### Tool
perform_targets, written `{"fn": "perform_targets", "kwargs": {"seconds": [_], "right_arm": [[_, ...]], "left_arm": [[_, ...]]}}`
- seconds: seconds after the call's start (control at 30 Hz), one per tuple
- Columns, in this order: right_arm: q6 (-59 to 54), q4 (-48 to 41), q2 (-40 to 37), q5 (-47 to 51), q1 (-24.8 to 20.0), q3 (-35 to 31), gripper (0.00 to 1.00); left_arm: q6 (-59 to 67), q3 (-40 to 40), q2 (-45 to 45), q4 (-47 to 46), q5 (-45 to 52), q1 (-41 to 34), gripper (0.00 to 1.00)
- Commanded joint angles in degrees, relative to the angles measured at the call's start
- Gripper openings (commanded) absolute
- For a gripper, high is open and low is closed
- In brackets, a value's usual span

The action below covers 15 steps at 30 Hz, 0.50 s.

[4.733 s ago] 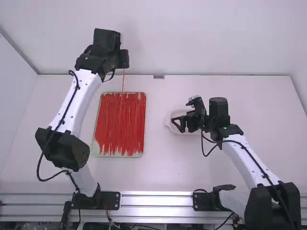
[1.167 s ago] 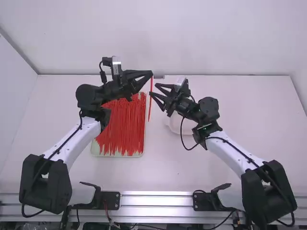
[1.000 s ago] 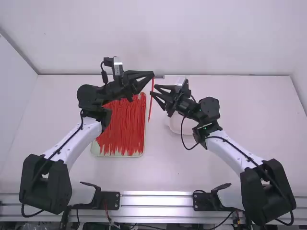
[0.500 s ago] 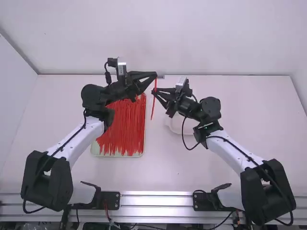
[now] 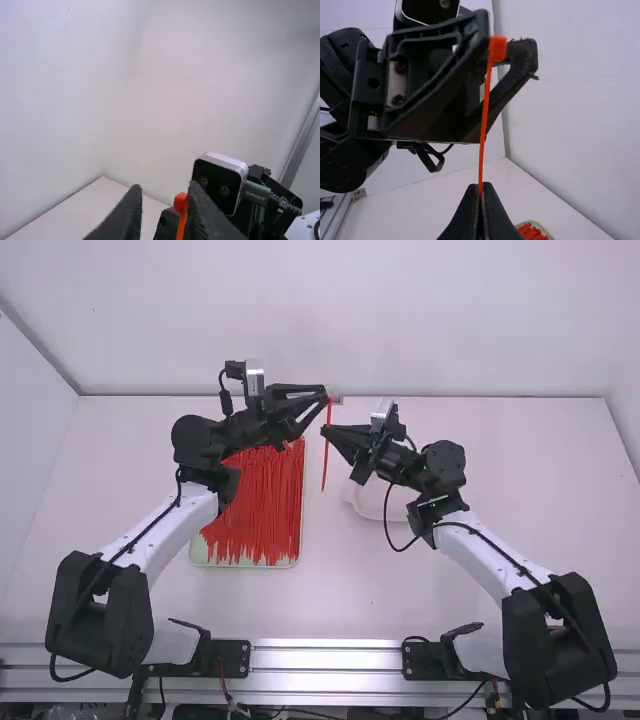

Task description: Fasten the cable tie

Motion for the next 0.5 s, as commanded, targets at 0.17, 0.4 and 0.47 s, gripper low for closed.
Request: {"fn": "perform_targets", "kwargs": {"seconds": [0.17, 0.4, 0.47], "right_arm": [[5.9, 1.9, 0.3, -7.1, -5.8, 2.0, 0.00], [10.8, 3.2, 0.3, -12.0, -10.4, 2.0, 0.00], [12.5, 3.3, 0.3, -13.3, -11.9, 2.0, 0.00]], "left_arm": [[3.6, 0.3, 0.4, 0.2, 4.0, 1.5, 0.68], [13.2, 6.0, 0.4, -11.6, 12.1, 3.9, 0.72], [17.3, 8.4, 0.4, -17.4, 13.8, 4.8, 0.72]]}}
